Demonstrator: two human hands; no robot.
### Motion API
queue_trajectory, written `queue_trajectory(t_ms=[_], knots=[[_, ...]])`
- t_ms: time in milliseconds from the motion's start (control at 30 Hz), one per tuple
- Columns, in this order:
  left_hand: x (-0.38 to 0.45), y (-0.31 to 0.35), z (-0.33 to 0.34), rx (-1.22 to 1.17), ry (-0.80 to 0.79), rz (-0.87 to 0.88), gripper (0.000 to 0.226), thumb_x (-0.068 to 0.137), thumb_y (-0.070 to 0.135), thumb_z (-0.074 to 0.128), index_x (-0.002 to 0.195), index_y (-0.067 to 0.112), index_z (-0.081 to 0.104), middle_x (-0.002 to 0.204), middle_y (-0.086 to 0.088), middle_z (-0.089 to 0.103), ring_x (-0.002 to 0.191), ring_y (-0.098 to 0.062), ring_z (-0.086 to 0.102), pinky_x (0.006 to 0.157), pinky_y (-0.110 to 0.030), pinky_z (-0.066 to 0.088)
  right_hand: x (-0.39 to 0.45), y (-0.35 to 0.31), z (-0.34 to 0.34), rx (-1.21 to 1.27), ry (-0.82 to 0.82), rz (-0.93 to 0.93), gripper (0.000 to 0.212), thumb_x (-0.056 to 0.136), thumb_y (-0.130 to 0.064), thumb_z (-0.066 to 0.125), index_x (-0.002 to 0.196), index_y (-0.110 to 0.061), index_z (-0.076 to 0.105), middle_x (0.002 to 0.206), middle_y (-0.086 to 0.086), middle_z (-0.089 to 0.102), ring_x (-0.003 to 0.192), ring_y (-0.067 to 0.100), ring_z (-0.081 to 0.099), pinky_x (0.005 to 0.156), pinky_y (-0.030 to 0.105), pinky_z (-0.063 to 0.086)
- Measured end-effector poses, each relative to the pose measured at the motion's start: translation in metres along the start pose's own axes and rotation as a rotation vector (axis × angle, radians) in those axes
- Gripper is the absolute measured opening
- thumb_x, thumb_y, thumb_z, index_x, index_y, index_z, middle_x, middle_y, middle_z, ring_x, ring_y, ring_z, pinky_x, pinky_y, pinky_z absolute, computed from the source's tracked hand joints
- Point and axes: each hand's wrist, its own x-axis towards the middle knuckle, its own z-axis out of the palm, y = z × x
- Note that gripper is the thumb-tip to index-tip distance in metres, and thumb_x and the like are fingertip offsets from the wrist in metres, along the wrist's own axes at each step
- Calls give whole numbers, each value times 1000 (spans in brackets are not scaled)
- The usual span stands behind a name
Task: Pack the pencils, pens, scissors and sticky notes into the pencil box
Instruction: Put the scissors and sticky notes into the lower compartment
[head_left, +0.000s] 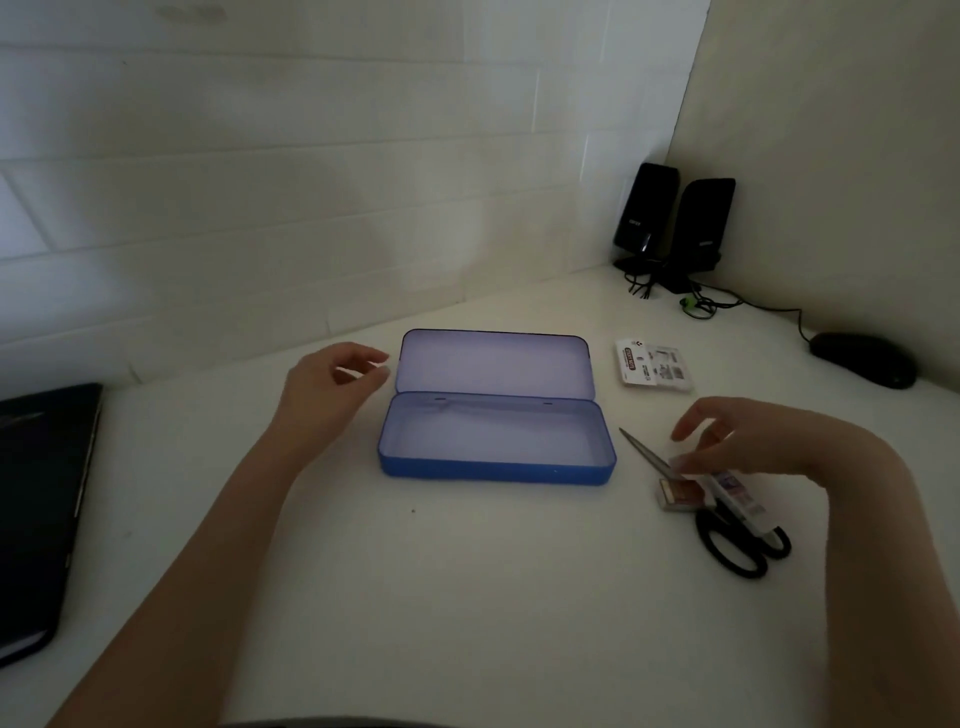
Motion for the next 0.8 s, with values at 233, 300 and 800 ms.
queue_trajectory(t_ms=[233,300,800], knots=[[1,-11,20,-15,-75,-87,41,80,30,69,118,22,56,107,4,61,84,-10,60,73,-23,44,0,-7,3,-9,-3,-37,34,72,-43,74,100,-30,59,101,-1,61,87,11,60,80,28,50],[-2,-10,27,-8,-99,-63,41,79,24,70,117,22,56,106,5,61,78,-4,58,69,-20,44,-1,-14,5,-41,-31,-48,35,73,-46,72,100,-30,59,99,-4,62,86,10,60,73,25,47],[-3,-12,30,49,-89,-29,29,82,5,59,106,21,61,97,0,62,70,-3,53,61,-14,39,13,-59,45,-312,515,-159,20,84,-30,57,89,-11,62,89,7,57,74,24,52,65,28,40]])
